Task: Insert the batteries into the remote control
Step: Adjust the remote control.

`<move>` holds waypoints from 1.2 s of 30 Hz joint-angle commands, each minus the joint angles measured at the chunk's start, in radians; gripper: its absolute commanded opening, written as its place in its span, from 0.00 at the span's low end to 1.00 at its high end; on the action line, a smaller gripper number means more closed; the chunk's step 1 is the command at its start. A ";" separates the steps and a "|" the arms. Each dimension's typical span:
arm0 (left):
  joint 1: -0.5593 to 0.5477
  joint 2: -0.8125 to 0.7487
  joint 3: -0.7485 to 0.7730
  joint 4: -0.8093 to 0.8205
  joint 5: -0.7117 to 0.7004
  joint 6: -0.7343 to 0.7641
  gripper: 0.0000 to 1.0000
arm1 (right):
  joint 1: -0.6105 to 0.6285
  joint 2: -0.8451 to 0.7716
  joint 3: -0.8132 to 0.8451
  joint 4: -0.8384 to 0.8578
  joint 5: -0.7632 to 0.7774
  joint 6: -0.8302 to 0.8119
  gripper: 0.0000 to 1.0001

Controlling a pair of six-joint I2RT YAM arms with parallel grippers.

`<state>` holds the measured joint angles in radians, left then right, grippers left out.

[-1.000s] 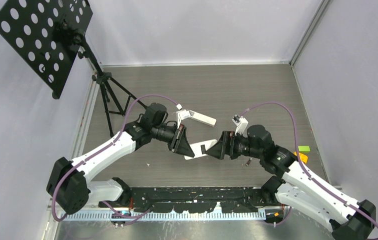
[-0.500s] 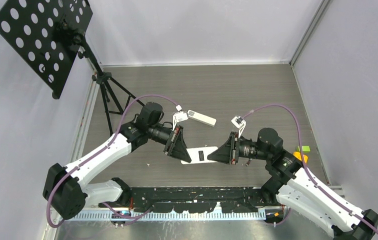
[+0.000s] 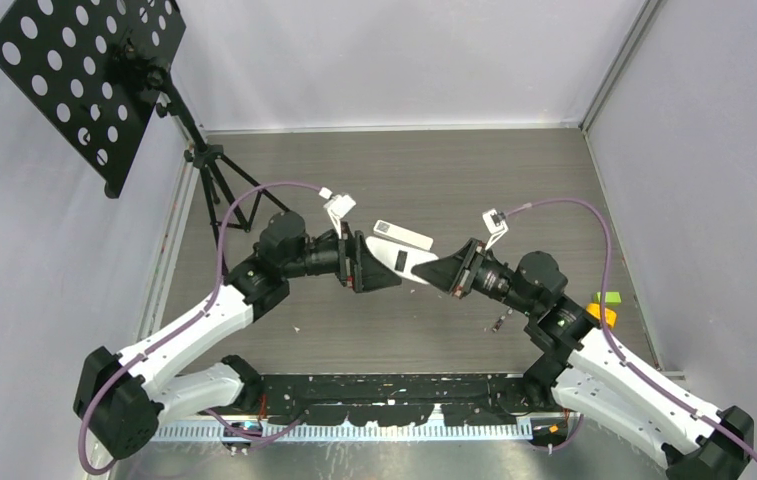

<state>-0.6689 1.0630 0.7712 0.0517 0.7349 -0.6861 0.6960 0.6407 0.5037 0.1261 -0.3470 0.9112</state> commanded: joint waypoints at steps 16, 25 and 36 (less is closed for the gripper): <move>-0.001 0.083 -0.170 0.740 -0.271 -0.430 0.87 | -0.001 0.222 -0.055 0.515 0.090 0.214 0.00; 0.010 0.267 -0.246 1.125 -0.307 -0.550 0.34 | -0.001 0.267 -0.105 0.593 0.131 0.256 0.00; 0.108 0.419 -0.266 1.248 -0.195 -0.612 0.00 | -0.002 0.268 -0.151 0.397 0.266 0.163 0.40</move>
<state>-0.6086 1.4685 0.5240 1.2240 0.5236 -1.3392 0.6880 0.9176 0.3660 0.6163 -0.1722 1.1435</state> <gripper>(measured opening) 0.226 0.363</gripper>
